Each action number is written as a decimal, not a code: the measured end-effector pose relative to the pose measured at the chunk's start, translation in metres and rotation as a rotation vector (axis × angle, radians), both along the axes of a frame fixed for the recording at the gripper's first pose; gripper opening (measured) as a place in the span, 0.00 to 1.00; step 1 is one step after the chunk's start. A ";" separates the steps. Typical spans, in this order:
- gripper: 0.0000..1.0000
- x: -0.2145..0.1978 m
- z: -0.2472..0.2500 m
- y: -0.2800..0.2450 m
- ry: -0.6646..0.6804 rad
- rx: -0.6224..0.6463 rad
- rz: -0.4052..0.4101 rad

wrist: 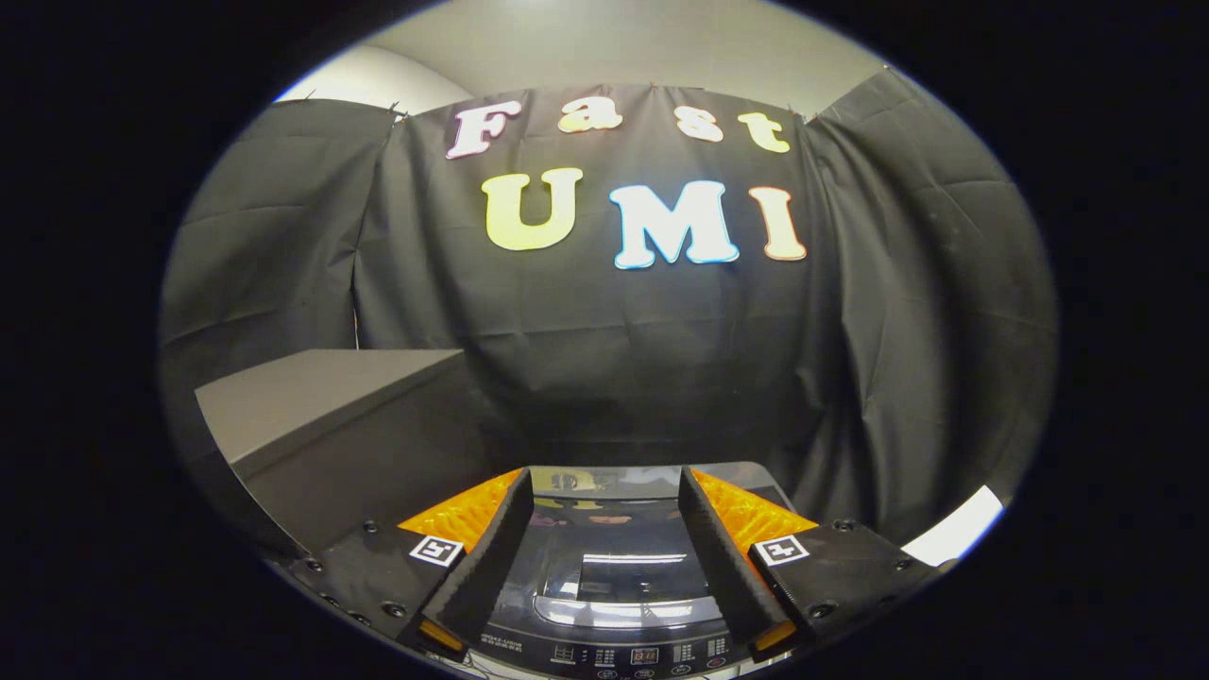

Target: Put the clothes into the washing machine and then close the washing machine lid.

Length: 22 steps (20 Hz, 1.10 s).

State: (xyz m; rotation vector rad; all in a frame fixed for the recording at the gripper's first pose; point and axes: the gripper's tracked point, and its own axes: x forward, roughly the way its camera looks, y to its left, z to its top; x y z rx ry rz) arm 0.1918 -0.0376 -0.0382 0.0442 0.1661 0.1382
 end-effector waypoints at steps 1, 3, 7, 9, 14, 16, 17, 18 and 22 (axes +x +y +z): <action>0.96 -0.007 0.006 -0.001 -0.007 0.008 -0.007; 0.96 -0.023 0.019 -0.002 -0.023 0.013 -0.017; 0.96 -0.055 0.039 -0.009 -0.059 0.010 -0.039; 0.96 -0.068 0.047 -0.010 -0.068 0.001 -0.044; 0.96 -0.101 0.062 -0.017 -0.097 0.007 -0.064; 0.96 -0.112 0.065 -0.018 -0.105 0.006 -0.069; 0.96 -0.117 0.066 -0.018 -0.107 0.008 -0.070; 0.96 -0.121 0.066 -0.018 -0.104 0.010 -0.069; 0.96 -0.135 0.072 -0.016 -0.116 0.013 -0.075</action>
